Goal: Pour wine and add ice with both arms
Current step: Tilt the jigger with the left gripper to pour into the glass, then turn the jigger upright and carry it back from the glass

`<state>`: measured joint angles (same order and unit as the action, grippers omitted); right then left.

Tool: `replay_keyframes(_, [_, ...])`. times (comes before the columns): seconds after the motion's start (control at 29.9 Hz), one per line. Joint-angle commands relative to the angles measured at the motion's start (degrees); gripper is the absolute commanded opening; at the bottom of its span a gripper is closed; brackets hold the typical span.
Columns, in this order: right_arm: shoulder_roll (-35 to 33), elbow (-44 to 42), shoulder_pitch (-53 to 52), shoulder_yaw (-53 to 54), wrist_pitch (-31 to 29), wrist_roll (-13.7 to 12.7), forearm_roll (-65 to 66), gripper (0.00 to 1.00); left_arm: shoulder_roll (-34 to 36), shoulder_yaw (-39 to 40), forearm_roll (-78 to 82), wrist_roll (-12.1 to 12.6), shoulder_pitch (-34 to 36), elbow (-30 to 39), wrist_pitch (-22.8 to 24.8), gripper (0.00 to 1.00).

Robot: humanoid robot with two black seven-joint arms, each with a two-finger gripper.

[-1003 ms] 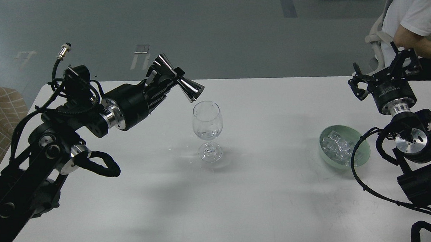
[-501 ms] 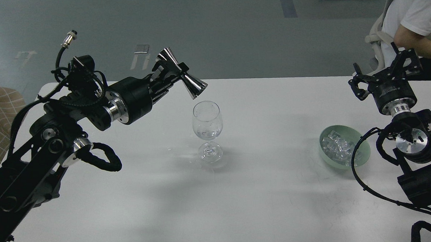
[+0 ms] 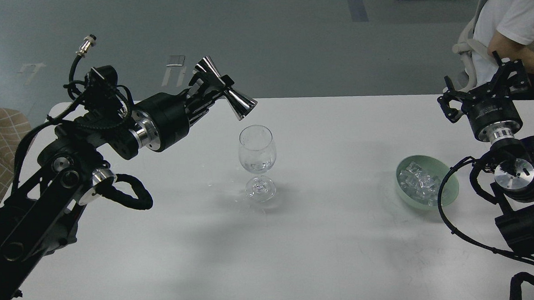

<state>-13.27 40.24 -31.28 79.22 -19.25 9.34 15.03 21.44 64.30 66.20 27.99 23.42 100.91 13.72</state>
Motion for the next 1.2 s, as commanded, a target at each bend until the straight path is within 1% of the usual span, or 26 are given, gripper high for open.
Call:
replay_keyframes(0.0, [-0.09,-0.17,0.34,-0.03,0.00,-0.03,0.09,1.00,-0.26,3.02,-6.69,0.01,-1.27,-0.01,-2.03,0.17])
replay_keyframes(0.1, [-0.09,-0.25,0.43,-0.12,0.00,-0.03,0.18,1.00,-0.70,4.77,-8.44,0.01,-1.89,-0.01,-2.64,0.17])
replay_keyframes(0.17, [-0.09,-0.25,0.43,-0.21,0.00,-0.03,0.27,1.00,-1.31,7.41,-12.83,0.01,-2.33,-0.10,-3.78,0.17])
replay_keyframes(0.23, [-0.44,-0.25,0.43,-0.30,0.00,-0.03,0.35,1.00,-2.02,11.27,-19.49,0.01,-4.25,-0.27,-6.06,0.17])
replay_keyframes(0.3, [-0.61,-0.25,0.43,-0.30,0.00,-0.03,0.44,1.00,-2.02,13.47,-22.06,0.01,-5.23,-0.45,-7.04,0.17])
replay_keyframes(0.37, [-0.70,-0.25,0.43,-0.39,0.00,-0.03,0.35,1.00,-2.02,17.42,-25.67,0.01,-7.24,-0.80,-7.39,0.17])
replay_keyframes(0.43, [-0.70,-0.25,0.87,-0.56,0.00,-0.03,0.35,1.00,-2.54,23.21,-31.27,0.01,-10.49,-1.67,-7.74,0.17])
replay_keyframes(0.47, [-0.70,-0.25,0.96,-0.56,0.00,-0.03,0.35,1.00,-3.07,24.63,-33.30,0.01,-11.11,-2.03,-8.18,0.17])
replay_keyframes(0.53, [-0.70,-0.25,1.31,-0.56,0.00,-0.03,0.35,1.00,-5.88,28.41,-40.42,0.01,-11.91,-2.73,-11.85,0.18])
replay_keyframes(0.64, [-0.70,-0.17,1.40,-0.56,0.18,-0.03,0.35,1.00,-6.94,31.84,-50.96,0.01,-13.40,-4.57,-18.54,0.18])
replay_keyframes(0.74, [-0.70,-0.17,1.40,-0.56,0.27,-0.03,0.35,1.00,-7.29,33.78,-54.50,-0.12,-15.86,-6.33,-18.64,0.19])
replay_keyframes(0.8, [-0.70,-0.17,1.40,-0.65,0.27,-0.03,0.44,1.00,-7.99,34.75,-55.38,-1.26,-18.31,-6.16,-18.55,0.19])
replay_keyframes(0.87, [-0.70,-0.17,1.57,-0.74,0.35,-0.03,0.44,1.00,-9.30,35.10,-56.26,-1.62,-19.46,-6.07,-18.73,0.20])
replay_keyframes(0.97, [-0.70,-0.17,2.45,-0.65,0.44,-0.03,0.44,1.00,-11.07,35.28,-56.70,-3.11,-19.82,-7.21,-18.73,0.20])
replay_keyframes(1.1, [-0.70,-0.08,3.06,-0.65,0.35,-0.03,0.44,1.00,-11.51,35.45,-59.76,-6.71,-21.14,-10.90,-17.85,0.21])
replay_keyframes(1.17, [-0.70,-0.08,3.50,-0.65,0.44,-0.03,0.44,1.00,-11.51,35.54,-61.79,-7.86,-21.14,-12.04,-16.63,0.21])
